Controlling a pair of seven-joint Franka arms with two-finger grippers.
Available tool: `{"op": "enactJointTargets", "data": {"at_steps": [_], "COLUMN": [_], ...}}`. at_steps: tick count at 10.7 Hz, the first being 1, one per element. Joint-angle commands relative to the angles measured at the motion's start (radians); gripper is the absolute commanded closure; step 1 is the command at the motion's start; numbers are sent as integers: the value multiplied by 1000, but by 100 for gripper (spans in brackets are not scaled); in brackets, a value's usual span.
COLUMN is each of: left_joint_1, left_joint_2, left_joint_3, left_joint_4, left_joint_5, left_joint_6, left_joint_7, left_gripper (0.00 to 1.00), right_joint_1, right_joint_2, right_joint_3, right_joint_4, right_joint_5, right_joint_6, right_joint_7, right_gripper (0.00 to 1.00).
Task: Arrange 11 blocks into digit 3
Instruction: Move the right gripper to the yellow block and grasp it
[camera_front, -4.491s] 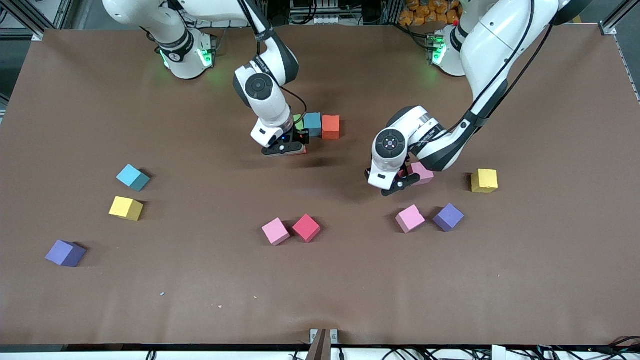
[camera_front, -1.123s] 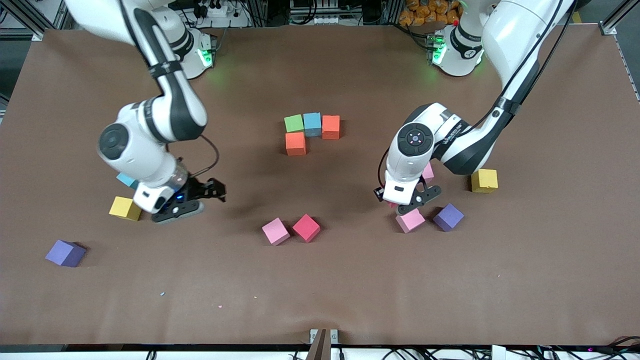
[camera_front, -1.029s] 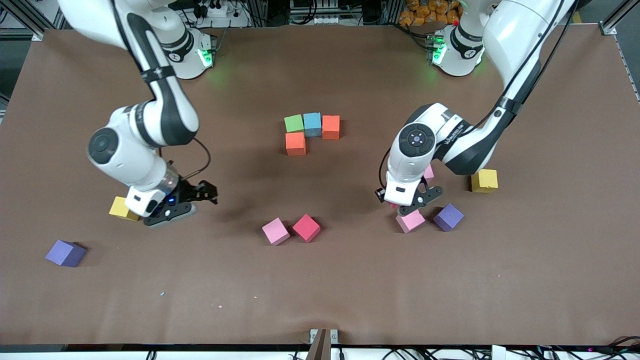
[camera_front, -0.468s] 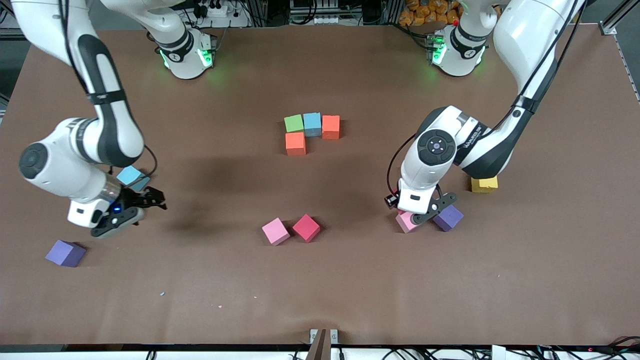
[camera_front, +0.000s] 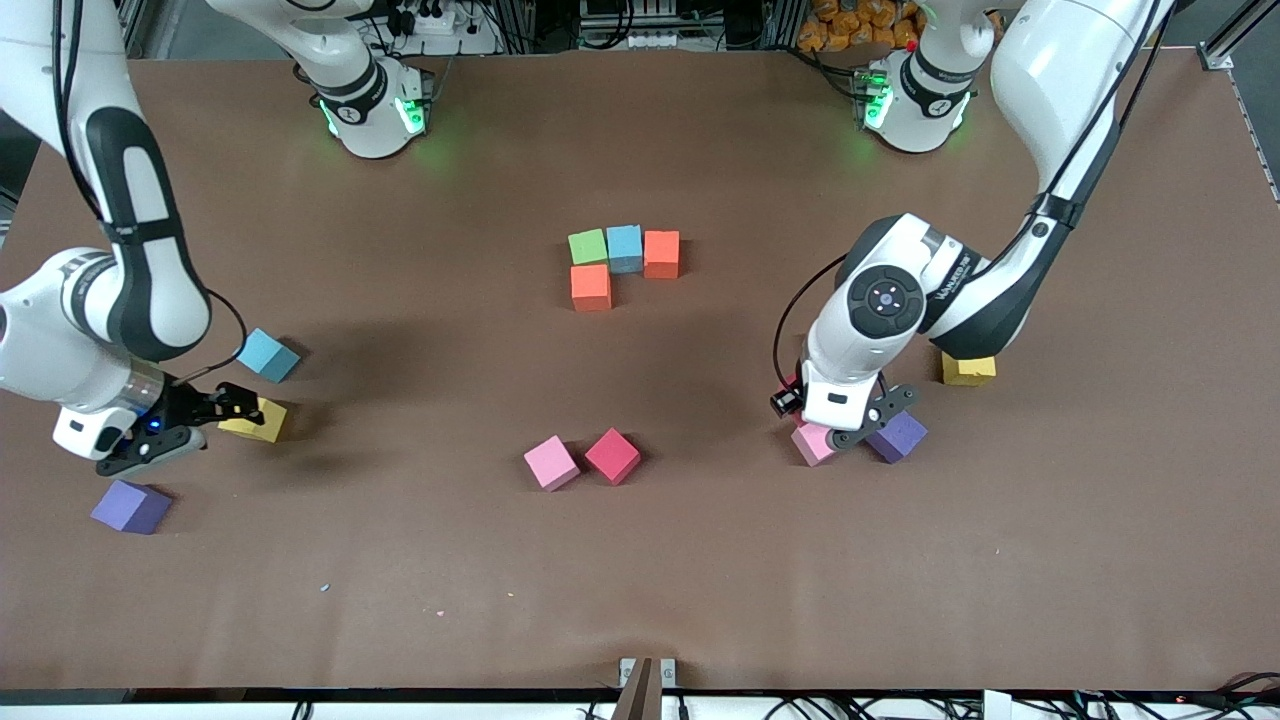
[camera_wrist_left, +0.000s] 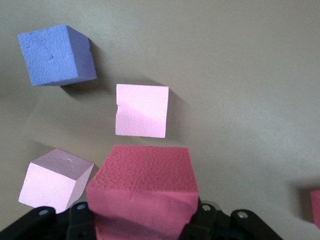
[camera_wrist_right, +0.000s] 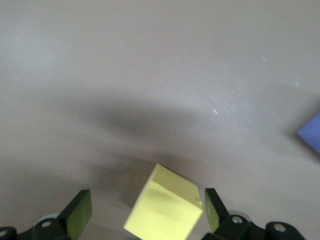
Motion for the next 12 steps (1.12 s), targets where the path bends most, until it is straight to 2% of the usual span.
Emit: {"op": "enactJointTargets", "data": {"at_steps": [1, 5, 12], "left_joint_1": [12, 64, 81], "left_joint_2": [-3, -3, 2], "left_joint_3": [-4, -7, -7], "left_joint_4": [7, 1, -2], "left_joint_5": [-56, -72, -70], "left_joint_6": [-20, -21, -21], "left_joint_7": [16, 25, 27], "left_gripper": [100, 100, 100], "right_joint_1": [44, 40, 41], "right_joint_2": [23, 61, 82], "right_joint_3": [-50, -53, -70], "right_joint_4": [23, 21, 46], "right_joint_5": [-13, -10, -6], "right_joint_6": [-99, -109, -98], "right_joint_7": [181, 286, 281], "right_gripper": [0, 0, 0]}}
